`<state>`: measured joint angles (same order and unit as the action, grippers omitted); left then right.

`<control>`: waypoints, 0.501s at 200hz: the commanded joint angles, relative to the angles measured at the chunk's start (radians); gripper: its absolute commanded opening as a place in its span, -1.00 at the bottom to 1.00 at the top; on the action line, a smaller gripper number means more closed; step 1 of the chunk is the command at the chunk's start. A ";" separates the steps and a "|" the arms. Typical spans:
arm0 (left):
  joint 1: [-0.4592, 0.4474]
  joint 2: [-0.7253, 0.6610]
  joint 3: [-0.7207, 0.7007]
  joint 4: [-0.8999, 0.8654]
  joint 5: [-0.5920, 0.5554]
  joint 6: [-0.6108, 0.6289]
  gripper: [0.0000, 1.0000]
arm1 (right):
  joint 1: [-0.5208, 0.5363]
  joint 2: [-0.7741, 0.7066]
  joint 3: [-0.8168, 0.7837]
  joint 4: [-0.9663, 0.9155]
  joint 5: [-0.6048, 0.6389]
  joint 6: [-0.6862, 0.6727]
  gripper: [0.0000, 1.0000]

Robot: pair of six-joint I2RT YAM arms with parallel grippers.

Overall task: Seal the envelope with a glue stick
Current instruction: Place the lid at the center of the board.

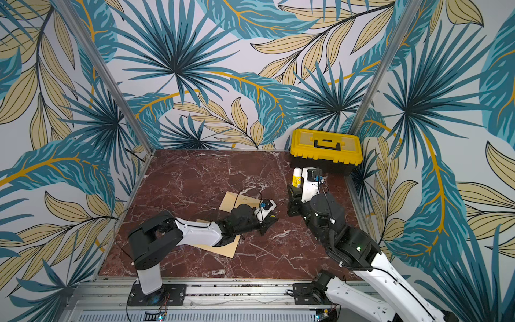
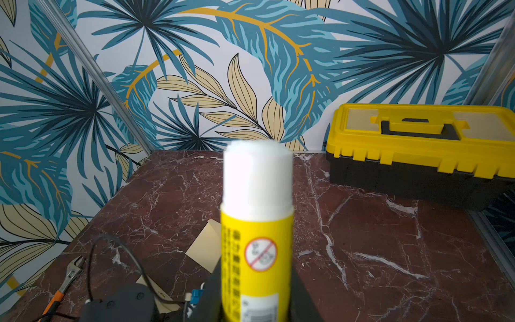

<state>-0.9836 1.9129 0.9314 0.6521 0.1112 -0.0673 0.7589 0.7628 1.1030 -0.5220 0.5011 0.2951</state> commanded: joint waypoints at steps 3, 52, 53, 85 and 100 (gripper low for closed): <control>-0.021 0.063 0.048 0.040 -0.107 0.031 -0.90 | -0.004 -0.002 0.019 -0.007 0.002 0.000 -1.00; -0.032 0.174 0.063 0.066 -0.105 0.006 -0.84 | -0.004 0.005 0.014 0.000 -0.013 0.000 -1.00; -0.031 0.175 0.063 0.065 -0.104 0.005 -0.83 | -0.004 0.005 0.014 0.000 -0.013 0.000 -1.00; -0.031 0.207 0.078 0.056 -0.086 -0.003 -0.67 | -0.003 0.015 0.019 0.007 -0.032 0.005 -1.00; -0.031 0.201 0.077 0.053 -0.089 -0.003 -0.51 | -0.004 0.021 0.020 0.004 -0.039 0.011 -1.00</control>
<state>-1.0122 2.1136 0.9855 0.6888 0.0185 -0.0605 0.7589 0.7769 1.1053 -0.5224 0.4805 0.2955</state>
